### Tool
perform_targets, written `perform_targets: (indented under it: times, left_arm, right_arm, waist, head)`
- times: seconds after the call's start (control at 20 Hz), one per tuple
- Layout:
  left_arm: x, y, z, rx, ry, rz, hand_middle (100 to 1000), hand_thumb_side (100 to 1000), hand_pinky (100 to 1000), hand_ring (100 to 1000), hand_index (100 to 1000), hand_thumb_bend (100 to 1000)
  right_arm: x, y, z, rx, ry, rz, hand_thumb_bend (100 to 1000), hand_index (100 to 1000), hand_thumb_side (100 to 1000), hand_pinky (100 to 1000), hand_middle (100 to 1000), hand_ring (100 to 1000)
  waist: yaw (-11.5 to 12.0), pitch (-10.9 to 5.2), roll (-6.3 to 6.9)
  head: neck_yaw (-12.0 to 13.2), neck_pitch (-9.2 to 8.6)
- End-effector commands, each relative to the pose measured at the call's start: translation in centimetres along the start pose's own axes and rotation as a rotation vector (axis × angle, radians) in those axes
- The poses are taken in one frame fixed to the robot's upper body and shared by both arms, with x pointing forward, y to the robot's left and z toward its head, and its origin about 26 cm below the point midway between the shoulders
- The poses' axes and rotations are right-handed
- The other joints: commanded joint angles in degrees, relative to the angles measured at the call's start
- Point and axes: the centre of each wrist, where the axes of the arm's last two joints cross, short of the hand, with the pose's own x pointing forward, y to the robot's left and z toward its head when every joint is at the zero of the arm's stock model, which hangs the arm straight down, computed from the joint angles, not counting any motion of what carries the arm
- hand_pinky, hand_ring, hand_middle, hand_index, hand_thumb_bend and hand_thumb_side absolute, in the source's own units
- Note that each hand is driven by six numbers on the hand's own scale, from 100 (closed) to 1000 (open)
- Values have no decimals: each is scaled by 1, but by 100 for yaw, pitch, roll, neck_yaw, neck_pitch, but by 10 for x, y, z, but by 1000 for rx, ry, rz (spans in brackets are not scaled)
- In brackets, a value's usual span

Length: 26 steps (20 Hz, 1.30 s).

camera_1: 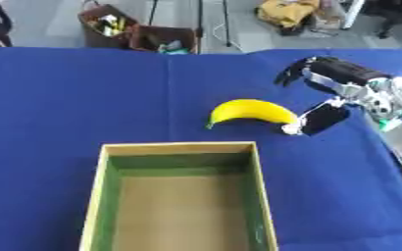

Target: Pick up objects on the table and place them in the box.

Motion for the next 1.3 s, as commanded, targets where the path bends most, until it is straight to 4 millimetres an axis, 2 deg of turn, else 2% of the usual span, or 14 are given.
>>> perform_targets:
  times: [0.05,0.65,1.3]
  left_arm:
    - [6,0,-5,-7,-34,3,692,1000,443,617,786,100]
    - [7,-2,-7,-11,-43,10,694,1000,443,617,785,100]
    - [9,-4,-9,-13,-53,18,695,1000,442,618,784,100]
  right_arm:
    - [-9,-20,7,-41,18,20,556,831,409,792,711,830]
    - [-20,-26,1,-111,54,47,506,827,467,790,713,831]
    - [-21,-24,-3,-122,56,84,467,822,452,788,701,830]
  waist:
    - [14,-103,1]
    - [166,41,-18]
    - [326,226,-63]
  head:
    - [-59,-106]
    - [-271,-298]
    - [-354,-406]
